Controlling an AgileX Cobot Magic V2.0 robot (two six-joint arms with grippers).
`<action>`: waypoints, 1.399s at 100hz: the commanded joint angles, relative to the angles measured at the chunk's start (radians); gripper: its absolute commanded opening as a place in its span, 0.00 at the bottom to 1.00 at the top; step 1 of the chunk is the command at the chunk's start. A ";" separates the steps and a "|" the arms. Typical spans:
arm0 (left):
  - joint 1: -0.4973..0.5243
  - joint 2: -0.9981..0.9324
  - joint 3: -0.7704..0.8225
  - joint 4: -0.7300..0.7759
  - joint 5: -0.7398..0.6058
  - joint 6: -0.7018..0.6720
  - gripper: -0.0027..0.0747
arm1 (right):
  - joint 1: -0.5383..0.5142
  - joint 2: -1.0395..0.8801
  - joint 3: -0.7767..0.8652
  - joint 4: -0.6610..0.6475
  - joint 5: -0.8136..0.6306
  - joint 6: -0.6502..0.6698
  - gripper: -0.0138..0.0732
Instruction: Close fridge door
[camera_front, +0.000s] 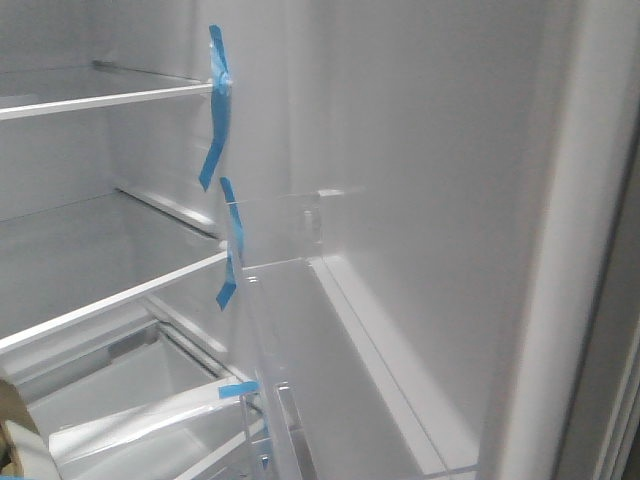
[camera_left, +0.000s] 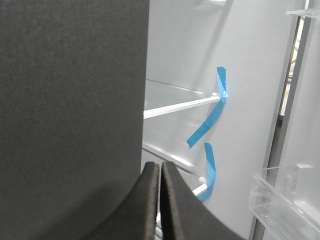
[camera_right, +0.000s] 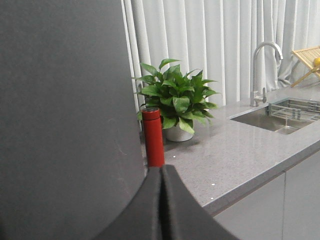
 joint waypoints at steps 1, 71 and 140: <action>-0.008 0.019 0.028 -0.002 -0.077 -0.004 0.01 | 0.017 0.015 -0.032 -0.011 -0.092 -0.001 0.07; -0.008 0.019 0.028 -0.002 -0.077 -0.004 0.01 | 0.212 0.026 -0.032 -0.011 -0.127 -0.001 0.07; -0.008 0.019 0.028 -0.002 -0.077 -0.004 0.01 | 0.370 0.101 -0.032 -0.007 -0.164 -0.001 0.07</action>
